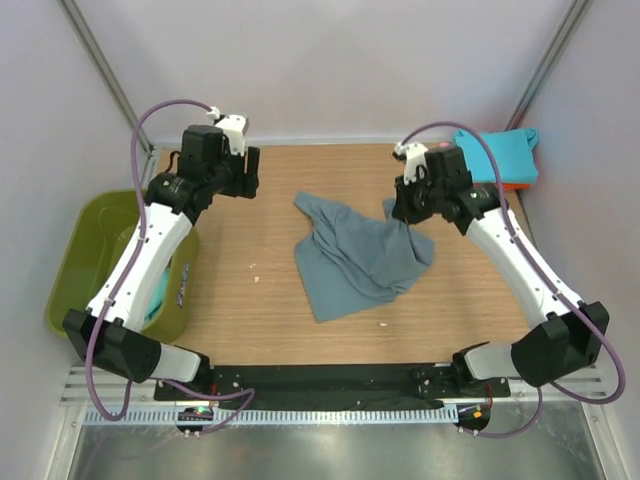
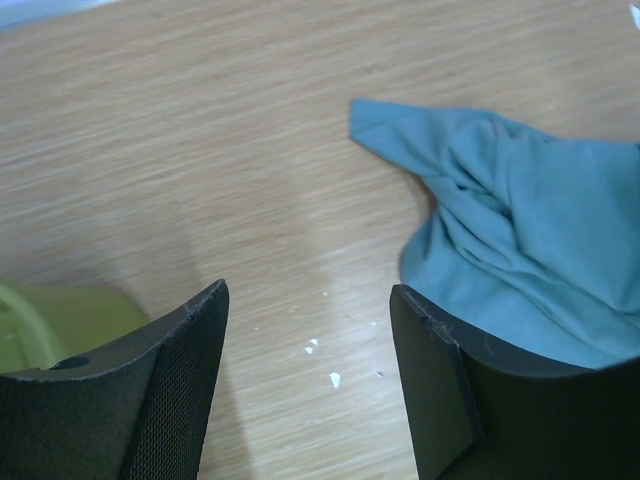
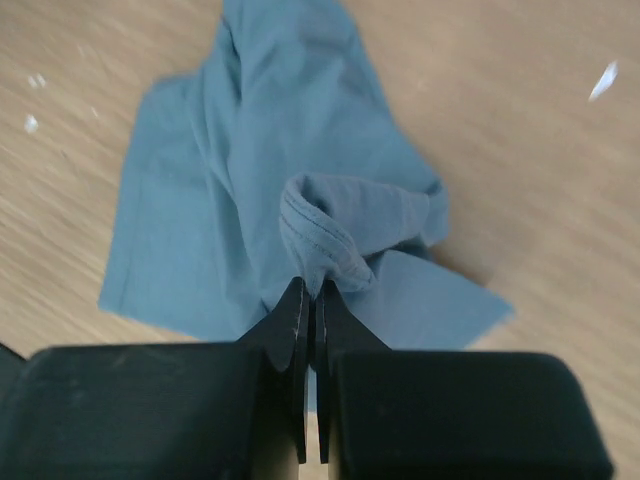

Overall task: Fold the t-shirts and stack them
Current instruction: Flatten the tshirt out

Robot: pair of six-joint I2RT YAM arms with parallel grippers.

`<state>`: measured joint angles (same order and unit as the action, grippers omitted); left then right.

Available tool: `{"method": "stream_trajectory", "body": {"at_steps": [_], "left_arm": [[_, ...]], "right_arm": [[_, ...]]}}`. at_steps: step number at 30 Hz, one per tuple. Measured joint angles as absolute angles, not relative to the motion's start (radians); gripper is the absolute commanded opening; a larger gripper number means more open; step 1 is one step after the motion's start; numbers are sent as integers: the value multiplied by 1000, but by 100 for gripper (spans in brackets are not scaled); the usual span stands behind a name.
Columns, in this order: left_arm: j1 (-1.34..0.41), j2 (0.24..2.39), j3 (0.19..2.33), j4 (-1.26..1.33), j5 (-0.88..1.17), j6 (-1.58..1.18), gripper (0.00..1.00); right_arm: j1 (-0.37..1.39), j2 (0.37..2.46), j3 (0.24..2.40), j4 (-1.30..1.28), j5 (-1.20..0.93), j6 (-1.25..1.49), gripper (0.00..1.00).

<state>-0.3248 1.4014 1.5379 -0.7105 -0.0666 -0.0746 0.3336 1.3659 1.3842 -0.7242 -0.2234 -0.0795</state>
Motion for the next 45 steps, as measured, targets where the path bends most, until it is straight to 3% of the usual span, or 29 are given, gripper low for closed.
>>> {"method": "stream_trajectory", "body": {"at_steps": [7,13,14,15,17,19,22,24,29,37,45], "left_arm": [[-324,1497,1501,-751,153,-60,67],[-325,1803,1624,-790,205,-30,68],[-325,1860,1662,-790,205,-25,69],[-325,1903,1692,-793,205,-20,69],[-325,1982,1756,-798,200,-8,69],[-325,2012,1783,-799,190,7,70],[-332,1997,1784,-810,182,18,69],[-342,1959,1760,-810,184,31,63],[-420,1799,1616,-889,247,87,54],[-524,1793,1464,-946,340,94,55],[-591,1887,1483,-950,302,114,55]], "right_arm": [[313,1156,1111,-754,-101,-52,1],[47,1018,1023,-749,22,63,1],[3,1017,1008,-750,47,80,9],[-27,1019,995,-754,60,91,27],[-45,1030,989,-775,56,102,73],[-45,1049,1006,-787,18,75,80],[-45,1095,1071,-763,-55,11,81],[-44,1150,1134,-719,-96,-14,81],[-43,1448,1398,-571,-290,-10,77],[17,2103,1963,-537,-568,65,73],[139,2371,2097,-542,-657,101,73]]}}
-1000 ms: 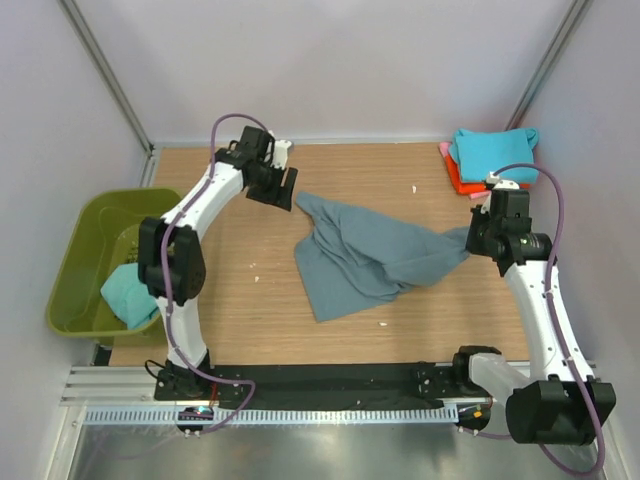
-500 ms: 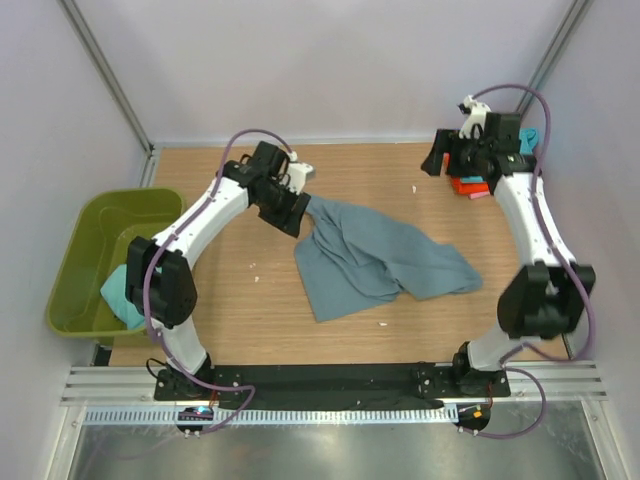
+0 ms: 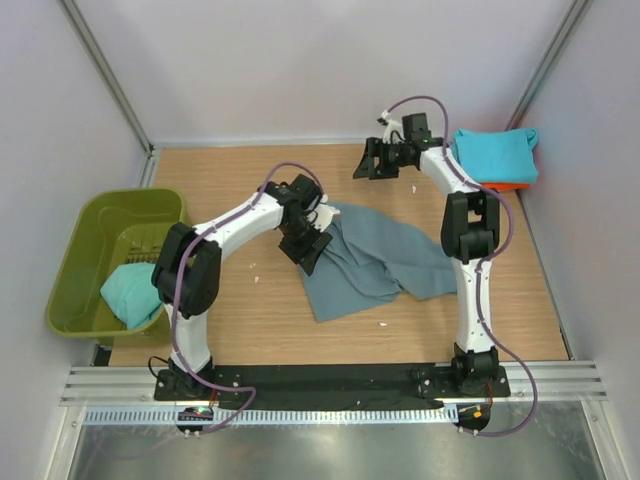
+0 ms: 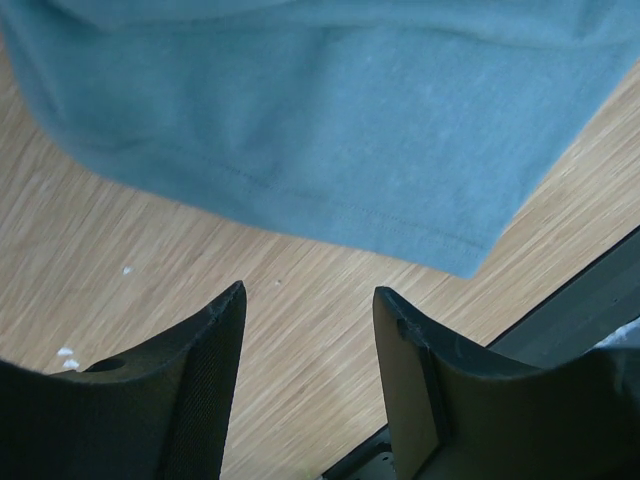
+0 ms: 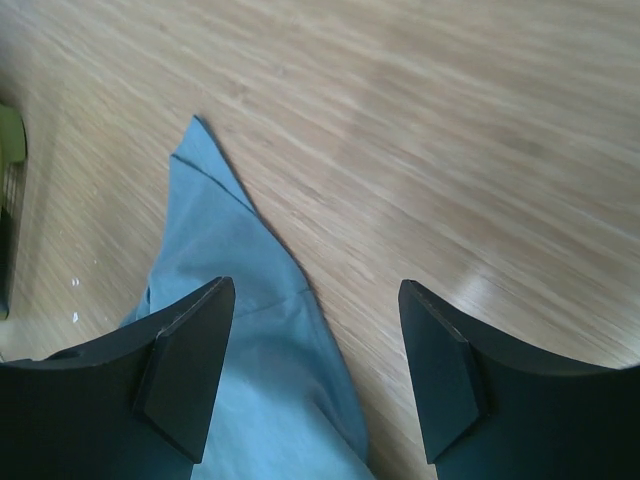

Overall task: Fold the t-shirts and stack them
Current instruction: Flatten the tshirt out

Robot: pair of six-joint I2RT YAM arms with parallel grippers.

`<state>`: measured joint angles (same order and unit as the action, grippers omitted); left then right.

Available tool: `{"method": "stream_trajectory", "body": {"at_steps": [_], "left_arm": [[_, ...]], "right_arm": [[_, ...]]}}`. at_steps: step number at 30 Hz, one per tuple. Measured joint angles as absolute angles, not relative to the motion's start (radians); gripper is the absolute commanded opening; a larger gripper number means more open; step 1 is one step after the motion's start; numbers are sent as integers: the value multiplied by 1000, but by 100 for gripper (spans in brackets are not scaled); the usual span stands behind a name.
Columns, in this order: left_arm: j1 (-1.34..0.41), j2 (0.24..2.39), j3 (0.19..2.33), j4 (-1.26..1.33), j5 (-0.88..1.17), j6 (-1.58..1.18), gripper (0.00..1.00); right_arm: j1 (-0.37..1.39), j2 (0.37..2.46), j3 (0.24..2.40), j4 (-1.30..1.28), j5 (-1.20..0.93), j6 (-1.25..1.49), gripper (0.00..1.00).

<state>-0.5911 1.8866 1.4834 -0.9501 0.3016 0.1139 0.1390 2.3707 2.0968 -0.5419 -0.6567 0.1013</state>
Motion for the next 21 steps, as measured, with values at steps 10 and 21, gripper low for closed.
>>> {"method": "stream_trajectory", "body": {"at_steps": [10,21], "left_arm": [[-633,1984,1523,-958,290,116,56],[-633,1973,1404,-960,250,112,56]], "right_arm": [[219,2488,2119,-533,-682,126,75],[230,2515,2131,-517,-704,139,75]]}}
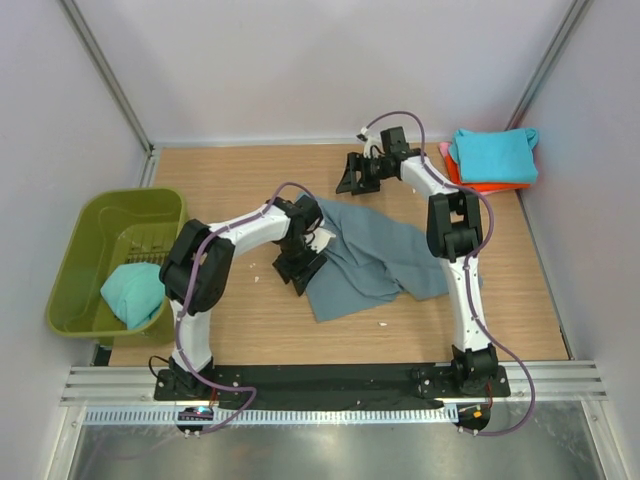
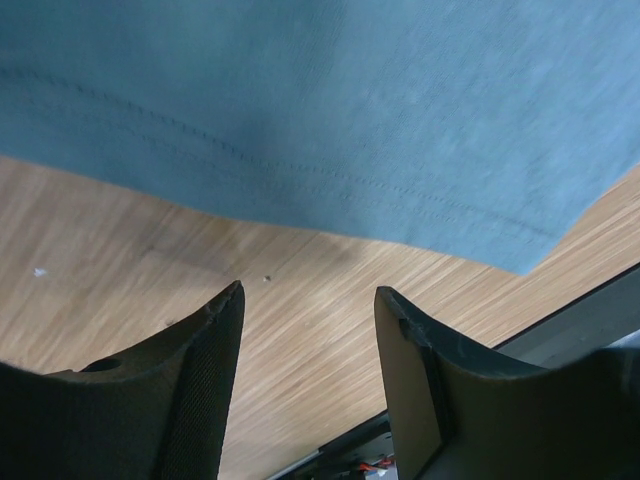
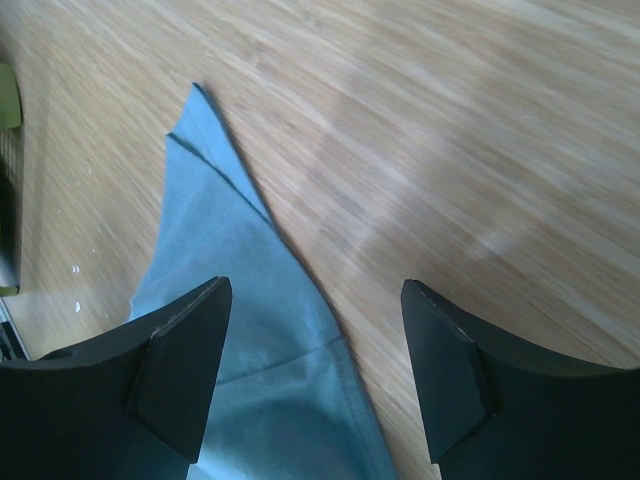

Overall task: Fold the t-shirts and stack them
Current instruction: Flatten the tshirt out

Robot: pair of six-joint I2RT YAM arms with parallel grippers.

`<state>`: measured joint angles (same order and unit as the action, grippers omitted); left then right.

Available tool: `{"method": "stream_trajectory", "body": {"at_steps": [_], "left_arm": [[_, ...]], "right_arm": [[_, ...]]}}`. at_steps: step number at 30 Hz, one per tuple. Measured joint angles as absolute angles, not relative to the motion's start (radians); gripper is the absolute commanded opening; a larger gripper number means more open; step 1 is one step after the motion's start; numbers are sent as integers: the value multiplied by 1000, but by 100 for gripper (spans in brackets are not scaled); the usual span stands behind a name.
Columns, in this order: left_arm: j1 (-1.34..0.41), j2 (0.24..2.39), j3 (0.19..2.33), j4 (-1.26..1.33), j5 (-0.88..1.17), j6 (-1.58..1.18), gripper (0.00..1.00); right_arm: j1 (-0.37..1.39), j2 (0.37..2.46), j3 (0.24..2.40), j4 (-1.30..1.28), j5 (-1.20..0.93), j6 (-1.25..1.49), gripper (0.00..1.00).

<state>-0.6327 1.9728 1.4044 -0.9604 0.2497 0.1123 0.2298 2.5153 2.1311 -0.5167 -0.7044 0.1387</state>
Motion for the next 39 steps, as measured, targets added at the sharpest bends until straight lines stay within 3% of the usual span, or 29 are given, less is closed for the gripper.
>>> {"method": "stream_trajectory", "body": {"at_steps": [12,14,17,20,30,39], "left_arm": [[-612,1942,1378,-960,213,110,56],[-599,1935,1378,-960,205,110,57],[-573,1924,1385,-962,189,111,56],[-546,1919,1397,-962,178,112,57],[-491,1874,1405,-958,147,111,56],[-481,1869,1448,-946,143,97,56]], "right_arm": [[309,2511,2098,-501,-719,118,61],[313,2500,2074,-494,-720,107,49],[312,2487,2032,-500,-720,101,22],[311,2486,2020,-516,-714,97,1],[301,2460,2094,-616,-608,1,1],[220,2193,2131,-631,-543,-68,1]]}}
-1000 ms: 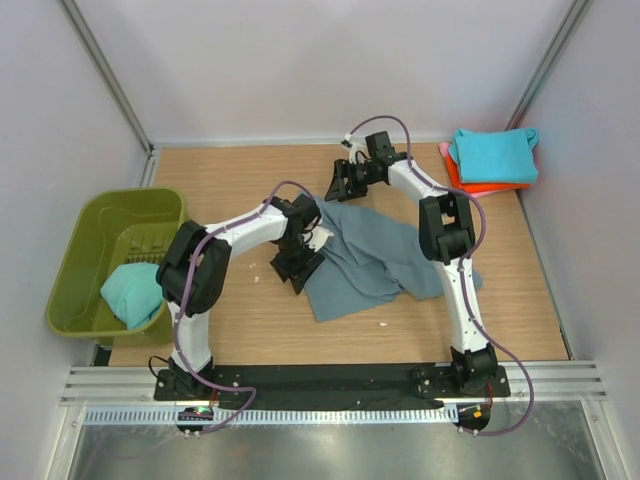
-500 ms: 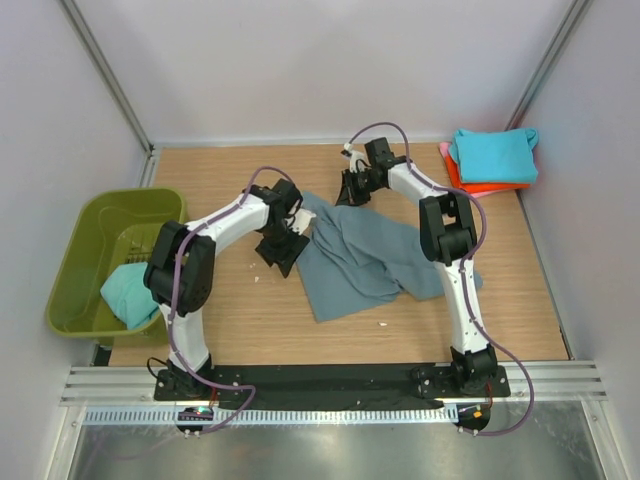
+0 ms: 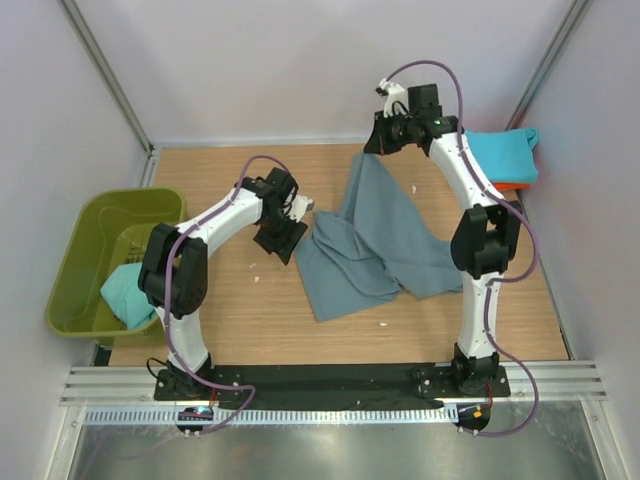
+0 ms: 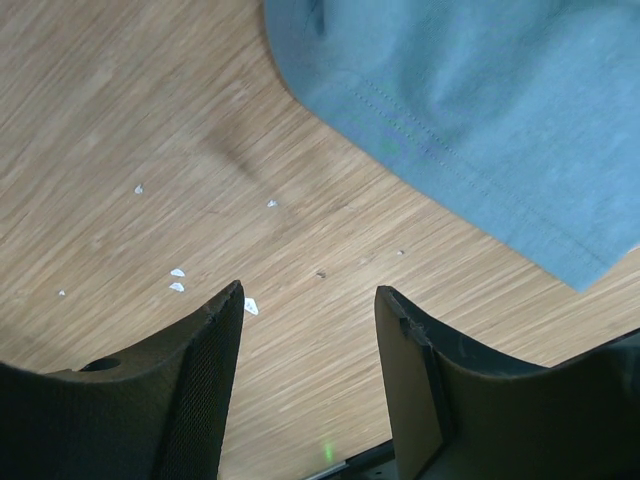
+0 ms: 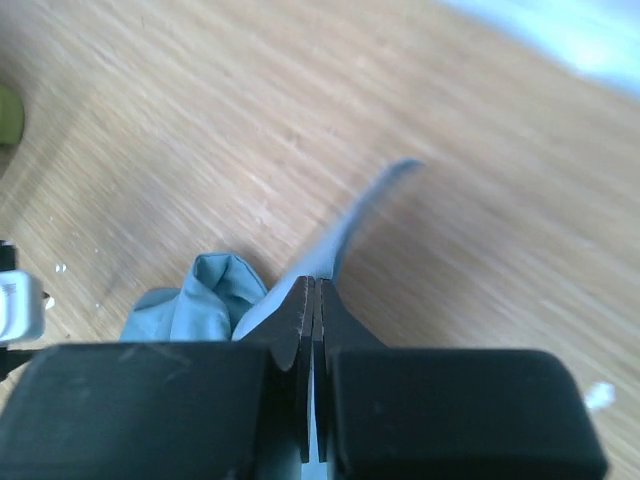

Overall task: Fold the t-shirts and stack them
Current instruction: Flatten the tshirt out

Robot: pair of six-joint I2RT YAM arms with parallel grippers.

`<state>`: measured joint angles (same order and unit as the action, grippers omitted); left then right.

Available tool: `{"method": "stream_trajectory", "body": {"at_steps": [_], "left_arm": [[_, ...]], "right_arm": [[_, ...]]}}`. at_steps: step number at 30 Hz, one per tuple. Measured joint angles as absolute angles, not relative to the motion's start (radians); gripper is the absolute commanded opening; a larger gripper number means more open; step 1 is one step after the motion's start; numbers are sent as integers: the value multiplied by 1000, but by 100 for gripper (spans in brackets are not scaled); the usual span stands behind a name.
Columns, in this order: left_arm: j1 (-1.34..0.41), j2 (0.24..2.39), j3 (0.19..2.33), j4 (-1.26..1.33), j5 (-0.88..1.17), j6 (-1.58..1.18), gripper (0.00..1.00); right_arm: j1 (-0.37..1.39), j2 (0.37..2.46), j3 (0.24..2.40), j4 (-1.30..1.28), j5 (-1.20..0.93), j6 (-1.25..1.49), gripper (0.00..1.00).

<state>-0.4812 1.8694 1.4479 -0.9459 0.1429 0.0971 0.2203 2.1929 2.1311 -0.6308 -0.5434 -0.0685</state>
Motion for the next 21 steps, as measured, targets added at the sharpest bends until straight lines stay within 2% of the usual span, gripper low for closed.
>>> {"method": "stream_trajectory", "body": {"at_steps": [9,14,21], "left_arm": [[-480,1900,1538,-945,164,79,59],[-465,2050,1756,-944,204,78,59],[-447,2212,1863,-958,265,63,59]], "right_arm": [[208,2063,2139,-650,-484,-145,1],[195,2028,2109,-688,-431,-196,1],[92,1966,2067,-699,-392,-209,1]]}}
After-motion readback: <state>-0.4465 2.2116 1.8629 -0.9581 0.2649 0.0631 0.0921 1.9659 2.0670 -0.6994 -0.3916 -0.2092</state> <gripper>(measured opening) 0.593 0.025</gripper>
